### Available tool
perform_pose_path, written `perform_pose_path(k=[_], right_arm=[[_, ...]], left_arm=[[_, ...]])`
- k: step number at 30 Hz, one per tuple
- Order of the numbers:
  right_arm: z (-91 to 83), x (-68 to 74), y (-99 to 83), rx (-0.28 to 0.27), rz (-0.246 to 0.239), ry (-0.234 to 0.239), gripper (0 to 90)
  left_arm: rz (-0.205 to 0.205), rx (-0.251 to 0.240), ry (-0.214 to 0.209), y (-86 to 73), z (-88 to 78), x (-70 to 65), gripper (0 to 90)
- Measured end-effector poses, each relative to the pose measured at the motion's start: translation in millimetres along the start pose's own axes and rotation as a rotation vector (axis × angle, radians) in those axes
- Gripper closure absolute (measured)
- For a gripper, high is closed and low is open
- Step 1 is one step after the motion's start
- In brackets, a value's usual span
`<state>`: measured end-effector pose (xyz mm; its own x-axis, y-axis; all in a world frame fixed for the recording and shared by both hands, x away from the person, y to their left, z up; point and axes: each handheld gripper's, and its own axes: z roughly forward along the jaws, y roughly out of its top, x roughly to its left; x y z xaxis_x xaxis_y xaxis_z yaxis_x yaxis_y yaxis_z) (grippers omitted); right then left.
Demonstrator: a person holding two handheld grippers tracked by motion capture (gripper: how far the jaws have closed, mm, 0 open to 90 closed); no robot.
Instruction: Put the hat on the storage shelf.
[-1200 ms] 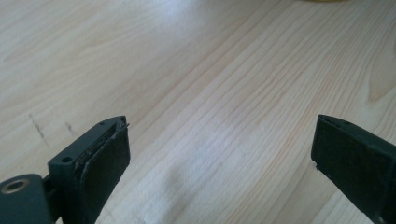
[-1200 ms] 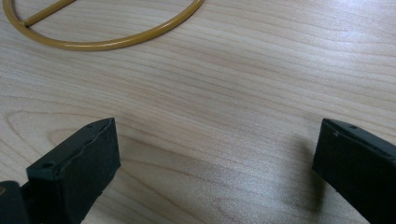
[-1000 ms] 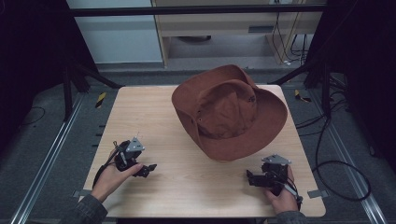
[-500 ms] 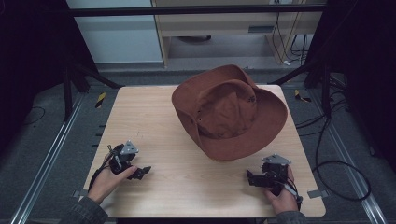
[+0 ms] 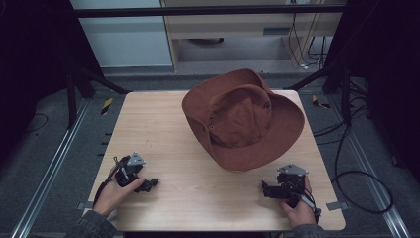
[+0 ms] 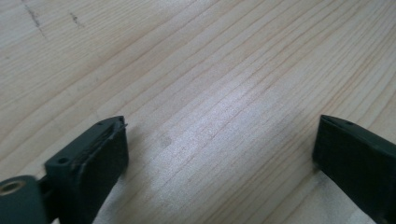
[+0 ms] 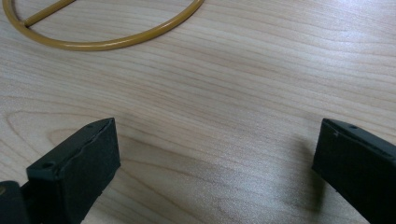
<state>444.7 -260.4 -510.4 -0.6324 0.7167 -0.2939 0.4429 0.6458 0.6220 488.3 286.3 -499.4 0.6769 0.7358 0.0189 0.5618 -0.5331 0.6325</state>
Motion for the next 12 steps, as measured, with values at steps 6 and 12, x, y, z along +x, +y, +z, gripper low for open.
perform_pose_path(k=[6,12], right_arm=[[0.0,0.0,0.0,0.0,0.0,0.0,0.7],[0.0,0.0,0.0,0.0,0.0,0.0,0.7]], left_arm=[[-0.013,-0.061,0.015,-8.1,0.3,1.6,0.7],[-0.018,-0.101,0.018,-12.4,1.5,1.0,0.0]])
